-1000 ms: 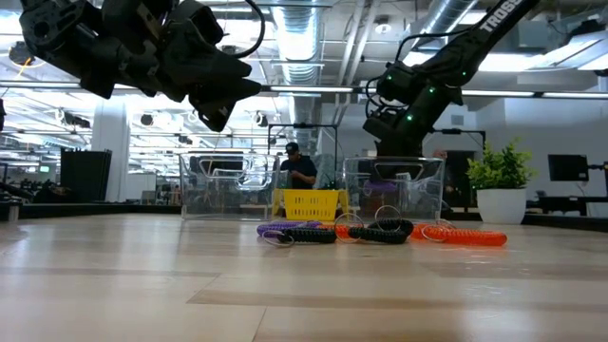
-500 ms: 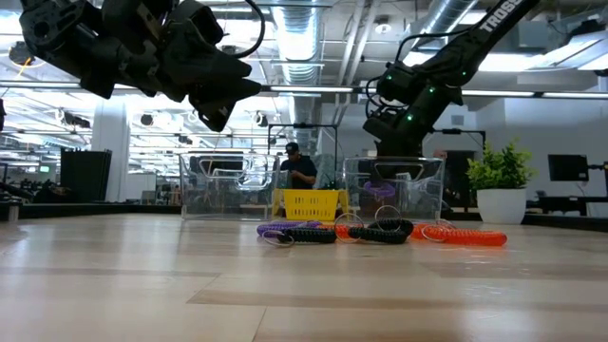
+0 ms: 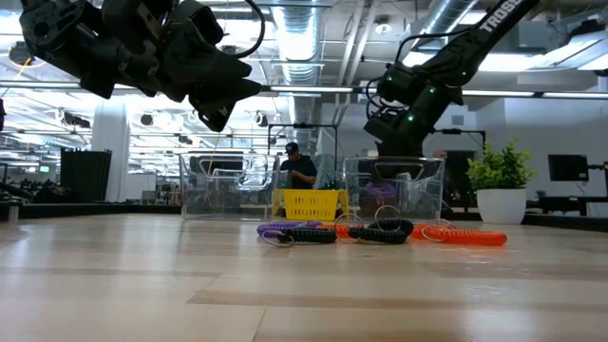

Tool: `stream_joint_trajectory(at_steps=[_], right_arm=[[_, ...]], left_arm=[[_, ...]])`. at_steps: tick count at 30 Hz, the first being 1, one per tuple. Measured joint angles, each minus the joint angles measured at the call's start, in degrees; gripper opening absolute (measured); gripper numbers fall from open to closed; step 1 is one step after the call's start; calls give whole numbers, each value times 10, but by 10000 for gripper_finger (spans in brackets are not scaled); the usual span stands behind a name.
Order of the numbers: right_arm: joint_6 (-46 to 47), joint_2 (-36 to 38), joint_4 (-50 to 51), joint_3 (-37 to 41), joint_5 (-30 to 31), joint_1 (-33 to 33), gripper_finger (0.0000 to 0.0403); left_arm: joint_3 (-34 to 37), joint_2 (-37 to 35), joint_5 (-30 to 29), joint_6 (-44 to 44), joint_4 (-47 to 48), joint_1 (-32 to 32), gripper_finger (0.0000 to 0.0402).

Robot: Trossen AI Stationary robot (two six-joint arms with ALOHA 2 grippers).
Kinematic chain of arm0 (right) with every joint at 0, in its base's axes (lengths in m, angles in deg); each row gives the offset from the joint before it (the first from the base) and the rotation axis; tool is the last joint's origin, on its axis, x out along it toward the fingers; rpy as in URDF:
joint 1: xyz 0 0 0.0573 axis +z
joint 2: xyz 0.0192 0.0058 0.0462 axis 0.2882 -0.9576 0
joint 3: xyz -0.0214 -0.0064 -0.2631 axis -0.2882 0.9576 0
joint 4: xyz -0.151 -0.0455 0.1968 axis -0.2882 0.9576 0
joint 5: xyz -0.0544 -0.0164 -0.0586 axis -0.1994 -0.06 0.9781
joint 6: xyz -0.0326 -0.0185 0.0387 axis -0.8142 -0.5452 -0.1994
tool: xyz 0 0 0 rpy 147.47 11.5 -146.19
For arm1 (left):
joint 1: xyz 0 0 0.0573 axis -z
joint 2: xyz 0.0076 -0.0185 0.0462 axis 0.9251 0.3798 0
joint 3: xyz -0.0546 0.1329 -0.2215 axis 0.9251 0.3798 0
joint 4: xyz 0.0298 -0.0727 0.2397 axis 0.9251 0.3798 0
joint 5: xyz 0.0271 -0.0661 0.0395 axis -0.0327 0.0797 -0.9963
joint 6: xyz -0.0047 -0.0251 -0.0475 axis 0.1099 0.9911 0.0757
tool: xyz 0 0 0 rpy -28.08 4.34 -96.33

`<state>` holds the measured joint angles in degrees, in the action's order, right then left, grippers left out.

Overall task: Sort spring keychains
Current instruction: Put the top right violet spring keychain into the right transparent bin, then put the bottom violet spring keychain into the right transparent bin

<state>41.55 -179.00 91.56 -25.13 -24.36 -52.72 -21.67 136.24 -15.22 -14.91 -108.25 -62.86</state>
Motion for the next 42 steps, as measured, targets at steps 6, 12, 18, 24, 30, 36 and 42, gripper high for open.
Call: stream_joint_trajectory(at_steps=[6,12,18,24,30,36,42], right_arm=[[-5,0,5,0,0,4,53],[-10,0,5,0,2,11,80],[-27,0,3,0,3,11,114],[-45,4,0,0,3,11,125],[-45,38,1,0,3,11,118],[-45,104,4,0,3,24,113],[-47,181,21,0,3,68,113]], left_arm=[[0,0,0,0,0,0,122],[0,0,0,0,0,0,122],[0,0,0,0,0,0,122],[0,0,-6,0,3,0,122],[0,0,-31,0,23,0,122],[0,0,-51,1,44,0,122],[0,0,-57,-4,45,2,122]])
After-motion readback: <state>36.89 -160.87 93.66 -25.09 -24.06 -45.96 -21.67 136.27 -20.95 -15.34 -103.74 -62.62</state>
